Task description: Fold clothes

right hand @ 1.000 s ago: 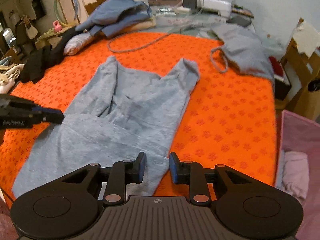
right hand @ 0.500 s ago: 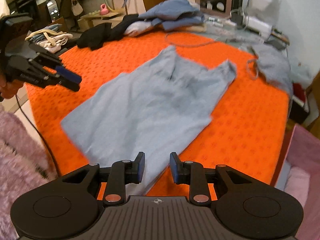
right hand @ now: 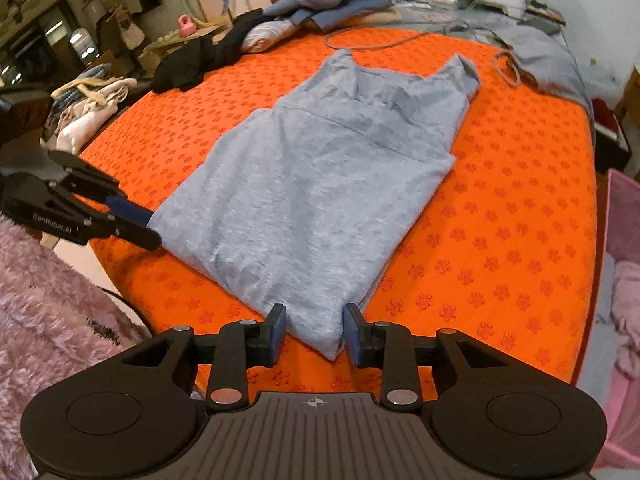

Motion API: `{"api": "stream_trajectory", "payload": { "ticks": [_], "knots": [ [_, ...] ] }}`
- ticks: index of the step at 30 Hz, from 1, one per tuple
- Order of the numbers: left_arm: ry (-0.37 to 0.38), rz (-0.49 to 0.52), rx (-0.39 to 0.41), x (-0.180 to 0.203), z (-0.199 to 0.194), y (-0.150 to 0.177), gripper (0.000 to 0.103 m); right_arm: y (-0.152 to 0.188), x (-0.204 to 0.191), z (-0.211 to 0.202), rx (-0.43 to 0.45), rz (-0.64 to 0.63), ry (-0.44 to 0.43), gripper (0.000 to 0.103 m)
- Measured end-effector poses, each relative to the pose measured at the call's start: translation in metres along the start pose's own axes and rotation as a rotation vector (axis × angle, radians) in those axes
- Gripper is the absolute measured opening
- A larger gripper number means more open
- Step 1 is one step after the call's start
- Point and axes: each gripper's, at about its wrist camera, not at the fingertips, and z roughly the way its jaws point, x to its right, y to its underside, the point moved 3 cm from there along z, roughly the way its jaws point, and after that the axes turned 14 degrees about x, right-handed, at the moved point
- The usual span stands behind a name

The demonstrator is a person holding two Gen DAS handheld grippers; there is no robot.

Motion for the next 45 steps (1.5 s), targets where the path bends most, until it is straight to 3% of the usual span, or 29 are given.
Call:
{"api": "stream_trajectory", "payload": {
  "ticks": [7, 11, 12, 13, 20, 23, 26, 36, 41, 45],
  "knots": [
    [-0.005, 0.017, 0.000, 0.004, 0.002, -0.001, 0.028, 0.009, 0.001, 0.002, -0.001, 0.045, -0.011, 0.032],
    [-0.020, 0.067, -0.001, 0.012, 0.003, 0.000, 0.028, 0.007, 0.000, 0.001, 0.019, 0.033, -0.001, 0.011],
    [-0.028, 0.083, 0.004, 0.014, 0.003, 0.000, 0.020, 0.007, 0.000, 0.000, 0.026, 0.033, -0.002, 0.009],
    [-0.037, 0.102, 0.014, 0.015, 0.002, 0.001, 0.005, 0.006, -0.001, -0.002, 0.033, 0.026, -0.002, 0.008],
    [-0.054, 0.250, 0.132, 0.019, -0.034, -0.019, 0.004, -0.017, -0.008, -0.030, 0.114, -0.036, -0.001, 0.006],
    [-0.034, 0.294, 0.120, 0.017, -0.041, -0.021, 0.004, -0.028, -0.010, -0.046, 0.144, -0.056, -0.032, 0.006],
    [-0.013, 0.325, 0.093, 0.015, -0.041, -0.018, 0.004, -0.021, -0.014, -0.041, 0.112, -0.091, -0.051, 0.005],
    [0.011, 0.209, -0.028, -0.008, -0.031, 0.017, 0.004, 0.013, -0.006, -0.023, -0.019, -0.044, -0.038, 0.008],
    [-0.031, 0.151, 0.041, -0.015, -0.054, 0.002, 0.004, -0.001, 0.002, -0.040, -0.003, -0.050, 0.004, 0.014],
    [-0.023, 0.119, 0.098, -0.007, -0.046, -0.021, 0.004, -0.026, 0.006, -0.036, 0.045, -0.026, 0.030, 0.018]
  ]
}}
